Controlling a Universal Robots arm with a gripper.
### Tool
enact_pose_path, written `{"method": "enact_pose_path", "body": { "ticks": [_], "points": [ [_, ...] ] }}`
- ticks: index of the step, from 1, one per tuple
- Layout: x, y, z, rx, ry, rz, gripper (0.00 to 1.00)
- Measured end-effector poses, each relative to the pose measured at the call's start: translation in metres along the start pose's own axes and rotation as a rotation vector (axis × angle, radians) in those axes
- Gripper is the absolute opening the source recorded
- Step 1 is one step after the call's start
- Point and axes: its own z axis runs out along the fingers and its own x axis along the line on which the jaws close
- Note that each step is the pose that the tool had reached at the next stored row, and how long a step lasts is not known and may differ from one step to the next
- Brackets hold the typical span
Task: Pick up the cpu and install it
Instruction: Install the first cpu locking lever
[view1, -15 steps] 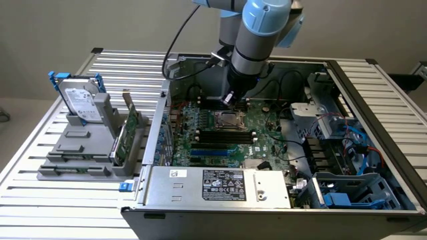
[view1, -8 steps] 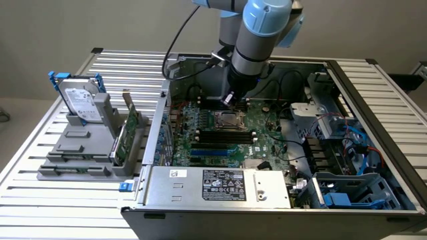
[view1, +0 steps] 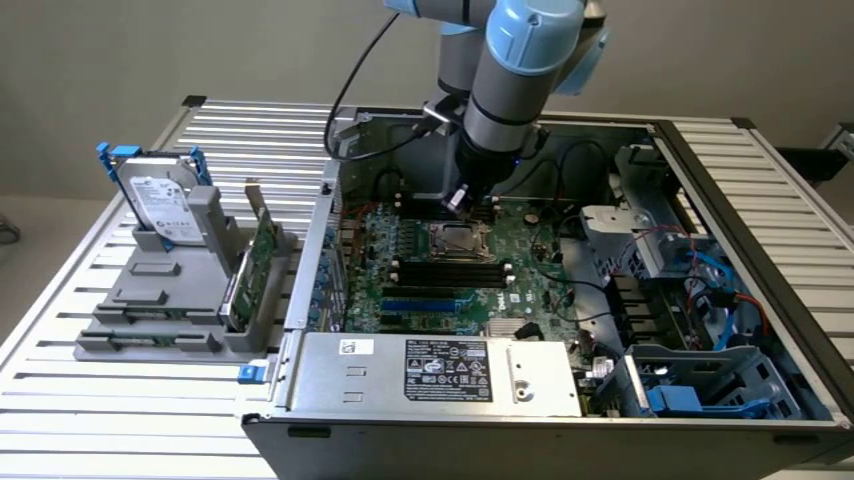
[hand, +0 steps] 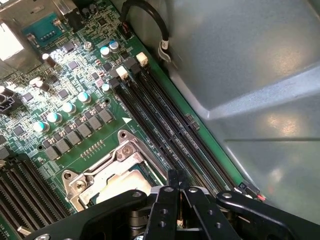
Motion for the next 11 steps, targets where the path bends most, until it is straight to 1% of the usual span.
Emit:
{"method": "enact_pose_path", "body": {
  "ticks": [3, 11],
  "points": [
    [0.0001, -0.0001, 0.0002, 0.0008, 0.0013, 0.000, 0.11],
    [0.0002, -0.0002, 0.0004, 0.0003, 0.0012, 0.000, 0.11]
  ]
}}
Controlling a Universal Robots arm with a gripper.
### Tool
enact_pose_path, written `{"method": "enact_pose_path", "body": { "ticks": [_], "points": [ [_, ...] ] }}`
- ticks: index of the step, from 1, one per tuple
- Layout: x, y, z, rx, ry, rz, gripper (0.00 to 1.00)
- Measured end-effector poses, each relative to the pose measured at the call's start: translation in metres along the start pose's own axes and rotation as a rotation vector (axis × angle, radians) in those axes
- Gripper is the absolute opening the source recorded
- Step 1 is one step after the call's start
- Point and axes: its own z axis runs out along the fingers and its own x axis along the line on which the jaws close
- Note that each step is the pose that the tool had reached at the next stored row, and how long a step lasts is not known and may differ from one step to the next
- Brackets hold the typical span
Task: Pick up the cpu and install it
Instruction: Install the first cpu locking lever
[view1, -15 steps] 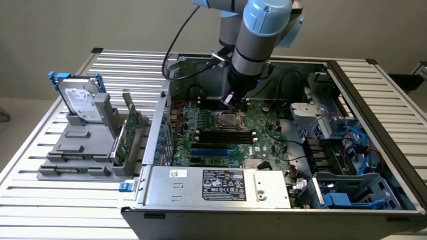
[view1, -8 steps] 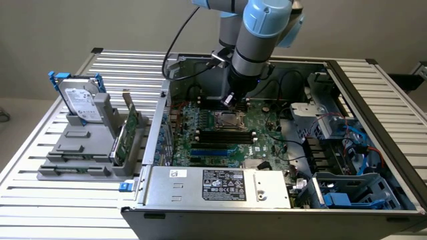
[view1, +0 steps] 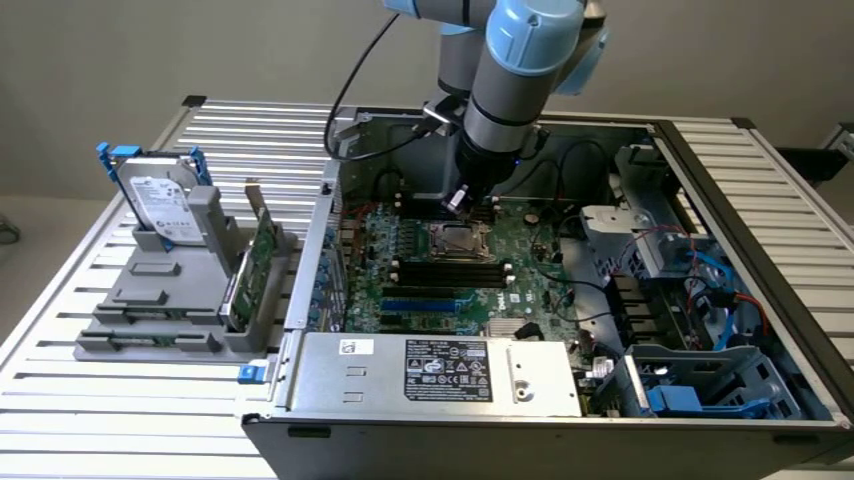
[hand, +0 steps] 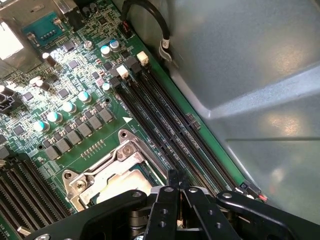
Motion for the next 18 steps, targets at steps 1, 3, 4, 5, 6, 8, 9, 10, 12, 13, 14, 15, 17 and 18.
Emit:
{"method": "enact_pose_path", "body": {
  "ticks": [1, 3, 4, 5, 6, 8, 9, 10, 12, 13, 14, 15, 17, 18],
  "points": [
    [0.000, 0.0000, -0.0001, -0.0001, 0.0001, 0.000, 0.11],
    [0.000, 0.0000, -0.0006, -0.0003, 0.0002, 0.000, 0.11],
    [0.000, 0.0001, -0.0014, -0.0005, 0.0002, 0.000, 0.11],
    [0.000, 0.0003, -0.0025, -0.0006, 0.0005, 0.000, 0.11],
    [0.000, 0.0006, -0.0038, -0.0007, 0.0007, 0.000, 0.11],
    [0.000, 0.0012, -0.0066, -0.0011, 0.0008, 0.000, 0.11],
    [-0.001, 0.0017, -0.0080, -0.0012, 0.0009, 0.000, 0.11],
    [0.000, 0.0023, -0.0093, -0.0014, 0.0010, 0.000, 0.11],
    [0.000, 0.0037, -0.0114, -0.0029, 0.0023, 0.001, 0.11],
    [0.000, 0.0046, -0.0123, -0.0042, 0.0033, 0.001, 0.11],
    [0.001, 0.0057, -0.0131, -0.0059, 0.0043, 0.002, 0.11],
    [0.002, 0.0071, -0.0136, -0.0080, 0.0057, 0.002, 0.11],
    [0.004, 0.0105, -0.0143, -0.0126, 0.0077, 0.003, 0.11],
    [0.005, 0.0121, -0.0145, -0.0145, 0.0085, 0.004, 0.11]
  ]
}}
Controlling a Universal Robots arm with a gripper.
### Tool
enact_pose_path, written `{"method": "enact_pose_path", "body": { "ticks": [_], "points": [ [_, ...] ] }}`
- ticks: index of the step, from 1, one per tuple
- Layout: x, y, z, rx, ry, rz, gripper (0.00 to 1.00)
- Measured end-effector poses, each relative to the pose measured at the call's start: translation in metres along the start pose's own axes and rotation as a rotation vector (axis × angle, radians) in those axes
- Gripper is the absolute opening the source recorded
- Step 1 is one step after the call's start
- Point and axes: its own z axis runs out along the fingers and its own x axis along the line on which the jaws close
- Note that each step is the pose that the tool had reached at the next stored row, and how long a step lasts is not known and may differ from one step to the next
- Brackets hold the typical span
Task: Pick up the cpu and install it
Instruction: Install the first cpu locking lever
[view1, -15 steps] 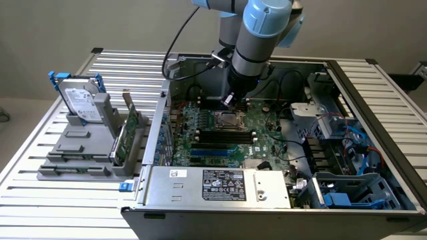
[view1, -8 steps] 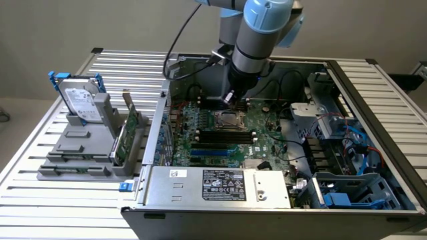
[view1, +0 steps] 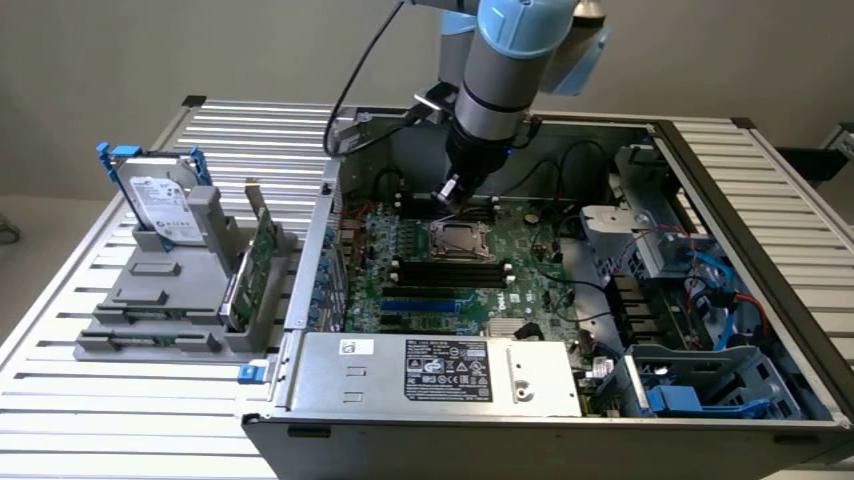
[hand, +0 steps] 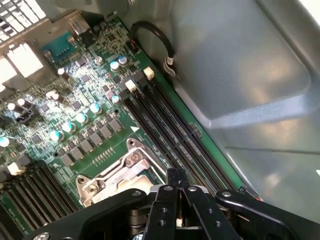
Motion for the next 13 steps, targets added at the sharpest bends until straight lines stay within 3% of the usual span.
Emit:
{"method": "enact_pose_path", "body": {
  "ticks": [3, 13],
  "points": [
    [0.0028, 0.0039, 0.0000, -0.0019, 0.0003, 0.000, 0.11],
    [0.0030, 0.0040, 0.0000, -0.0019, 0.0004, 0.000, 0.11]
  ]
}}
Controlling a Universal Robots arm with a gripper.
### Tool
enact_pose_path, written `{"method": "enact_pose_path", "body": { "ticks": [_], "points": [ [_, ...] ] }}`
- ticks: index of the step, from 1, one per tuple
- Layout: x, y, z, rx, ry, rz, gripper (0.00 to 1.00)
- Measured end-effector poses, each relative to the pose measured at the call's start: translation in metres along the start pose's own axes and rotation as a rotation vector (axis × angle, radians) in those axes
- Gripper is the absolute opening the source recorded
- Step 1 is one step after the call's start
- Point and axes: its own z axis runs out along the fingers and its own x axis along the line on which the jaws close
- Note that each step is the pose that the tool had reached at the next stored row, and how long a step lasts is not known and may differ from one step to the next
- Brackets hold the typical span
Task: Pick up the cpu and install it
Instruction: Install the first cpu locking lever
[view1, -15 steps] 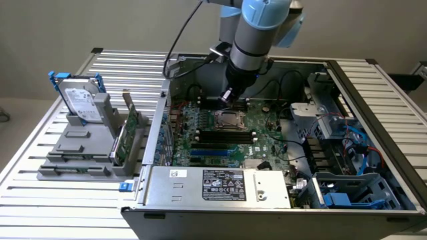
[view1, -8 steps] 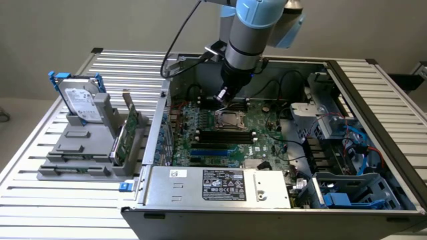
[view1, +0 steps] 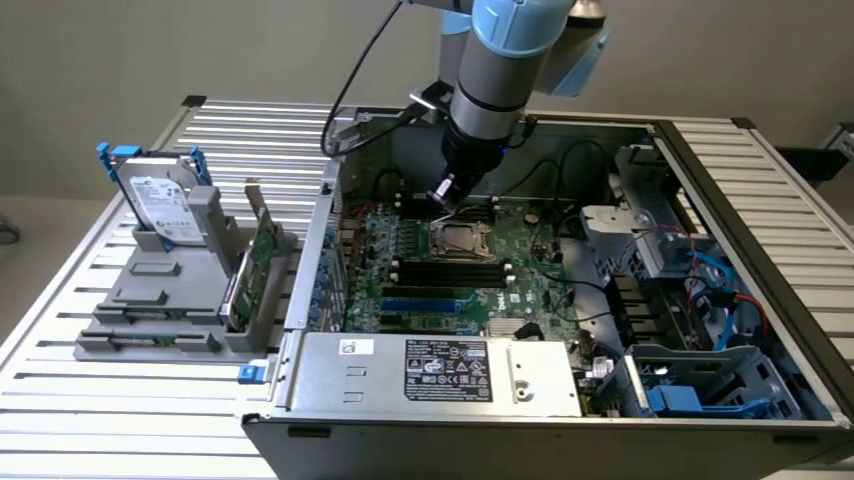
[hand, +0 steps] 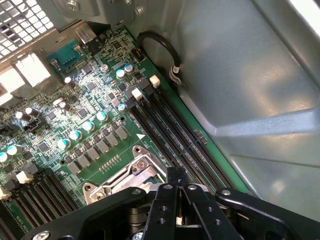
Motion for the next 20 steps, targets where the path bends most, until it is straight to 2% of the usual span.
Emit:
{"method": "enact_pose_path", "body": {
  "ticks": [20],
  "points": [
    [-0.0009, 0.0014, 0.0003, 0.0005, -0.0001, 0.000, 0.11]
  ]
}}
